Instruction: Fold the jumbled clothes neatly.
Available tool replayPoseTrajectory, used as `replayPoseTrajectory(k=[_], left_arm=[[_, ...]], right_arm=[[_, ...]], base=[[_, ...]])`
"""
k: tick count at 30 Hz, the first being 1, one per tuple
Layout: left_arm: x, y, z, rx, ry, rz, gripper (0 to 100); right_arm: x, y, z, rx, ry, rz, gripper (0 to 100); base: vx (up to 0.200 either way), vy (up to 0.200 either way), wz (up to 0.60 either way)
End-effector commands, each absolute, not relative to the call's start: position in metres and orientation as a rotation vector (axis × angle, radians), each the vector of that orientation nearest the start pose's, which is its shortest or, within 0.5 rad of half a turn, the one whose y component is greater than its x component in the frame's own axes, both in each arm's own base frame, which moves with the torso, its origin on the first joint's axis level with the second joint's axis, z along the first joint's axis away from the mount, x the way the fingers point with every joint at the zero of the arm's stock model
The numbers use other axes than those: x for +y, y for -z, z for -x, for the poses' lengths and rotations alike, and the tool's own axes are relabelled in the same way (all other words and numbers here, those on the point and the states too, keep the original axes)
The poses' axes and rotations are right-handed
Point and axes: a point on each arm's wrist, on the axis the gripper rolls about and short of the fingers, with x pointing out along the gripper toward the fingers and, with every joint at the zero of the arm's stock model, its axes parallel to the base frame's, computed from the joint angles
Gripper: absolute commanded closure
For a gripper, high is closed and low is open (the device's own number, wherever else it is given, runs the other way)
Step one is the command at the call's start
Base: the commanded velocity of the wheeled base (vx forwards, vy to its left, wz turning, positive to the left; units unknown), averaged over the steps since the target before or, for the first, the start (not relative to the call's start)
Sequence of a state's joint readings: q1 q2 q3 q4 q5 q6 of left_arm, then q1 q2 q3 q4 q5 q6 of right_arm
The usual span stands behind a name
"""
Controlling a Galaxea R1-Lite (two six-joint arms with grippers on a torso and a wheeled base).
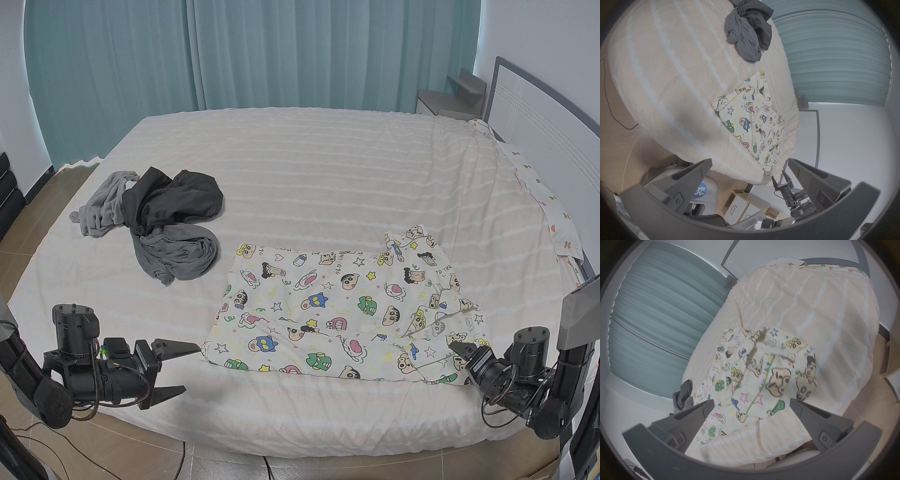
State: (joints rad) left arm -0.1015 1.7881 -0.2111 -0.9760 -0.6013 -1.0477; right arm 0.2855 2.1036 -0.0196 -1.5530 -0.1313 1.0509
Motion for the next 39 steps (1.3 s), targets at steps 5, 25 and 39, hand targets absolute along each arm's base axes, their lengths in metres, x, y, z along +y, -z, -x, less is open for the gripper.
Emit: replayPoseTrajectory(k=[5, 25, 39], left_arm=[[-0.031, -0.039, -0.206, 0.963, 0.354, 1.155, 0], [-0.032, -0.028, -0.204, 0.907, 0.392, 1.143, 0], [-0.032, -0.028, -0.204, 0.908, 0.391, 1.143, 0]], right_arm=[[0.071, 0.002, -0.210, 0.622, 0.152, -0.894, 0], [0.086, 0.020, -0.247, 0.584, 0.121, -0.933, 0], [0.087, 0.018, -0.248, 0.567, 0.120, -0.942, 100]], base=[[0.000, 0.000, 0.00], [0.000, 0.000, 0.00], [0.000, 0.000, 0.00]])
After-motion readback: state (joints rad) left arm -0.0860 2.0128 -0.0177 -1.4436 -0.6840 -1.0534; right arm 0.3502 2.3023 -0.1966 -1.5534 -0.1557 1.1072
